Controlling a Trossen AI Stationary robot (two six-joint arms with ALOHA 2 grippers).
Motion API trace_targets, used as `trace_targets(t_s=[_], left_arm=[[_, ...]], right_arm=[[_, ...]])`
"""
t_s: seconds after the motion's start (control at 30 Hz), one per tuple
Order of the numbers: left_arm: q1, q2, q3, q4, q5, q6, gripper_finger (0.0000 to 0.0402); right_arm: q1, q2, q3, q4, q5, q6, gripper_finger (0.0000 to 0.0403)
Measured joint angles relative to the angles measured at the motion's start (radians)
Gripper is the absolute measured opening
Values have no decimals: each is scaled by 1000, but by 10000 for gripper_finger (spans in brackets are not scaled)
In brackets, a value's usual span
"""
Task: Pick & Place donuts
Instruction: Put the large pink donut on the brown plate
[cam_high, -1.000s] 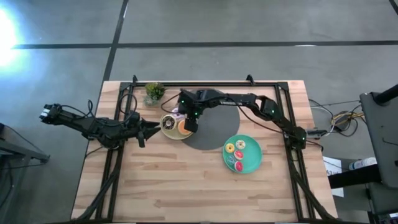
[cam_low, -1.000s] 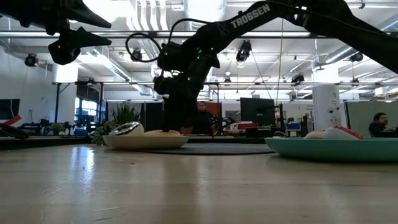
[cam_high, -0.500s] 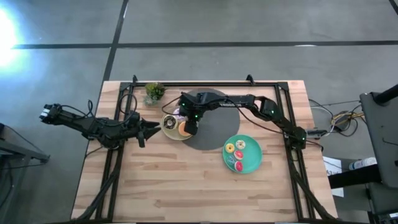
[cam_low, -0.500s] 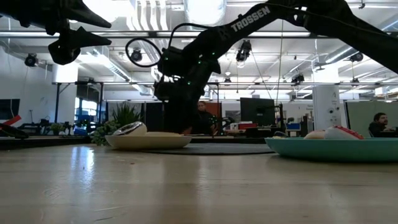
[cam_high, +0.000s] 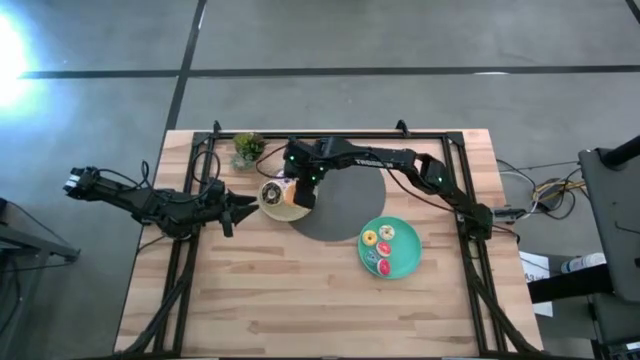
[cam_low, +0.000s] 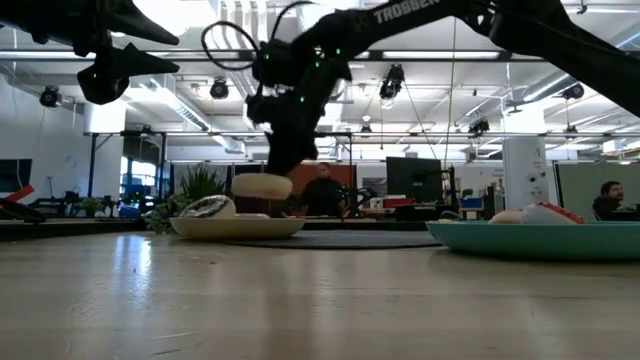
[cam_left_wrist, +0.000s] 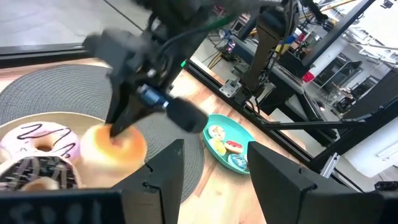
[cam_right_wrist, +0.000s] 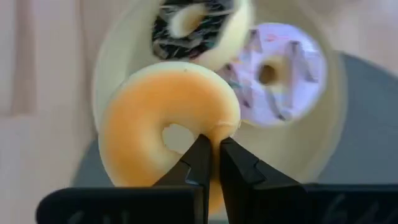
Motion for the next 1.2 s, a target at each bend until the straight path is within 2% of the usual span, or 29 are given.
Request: trace_targets(t_s=[0.07,0.17,0.23,0.33,0.43,0.53,0.63,0.8,0.93,1.07,1.2], left_arm=[[0,0,0,0,0,0,149],[0,0,0,0,0,0,149],[0,0,0,0,0,0,149],[0,0,0,0,1,3,149],[0,0,0,-1,15,-13,149],[0,0,0,-21,19,-56,149],[1,-6,0,-70,21,-149,149],[10,-27,0,-152,14,-404,149],[26,-45,0,-161,14,-442,149],[60,-60,0,-134,20,-466,149],[132,-54,-2,-60,102,-542,149]], right_arm=[[10,-3,46,-73,92,-35,14],[47,-3,80,-94,455,-96,14],[70,-2,85,-17,646,-161,14],[100,-4,62,150,794,-284,13],[130,11,23,244,913,-396,13],[151,13,-52,312,954,-406,13],[170,-18,-118,318,1002,-346,13],[234,-148,-220,417,1083,-263,13],[294,-257,-336,553,1150,-261,13],[351,-356,-454,712,1168,-326,13],[413,-409,-557,959,1181,-525,13]])
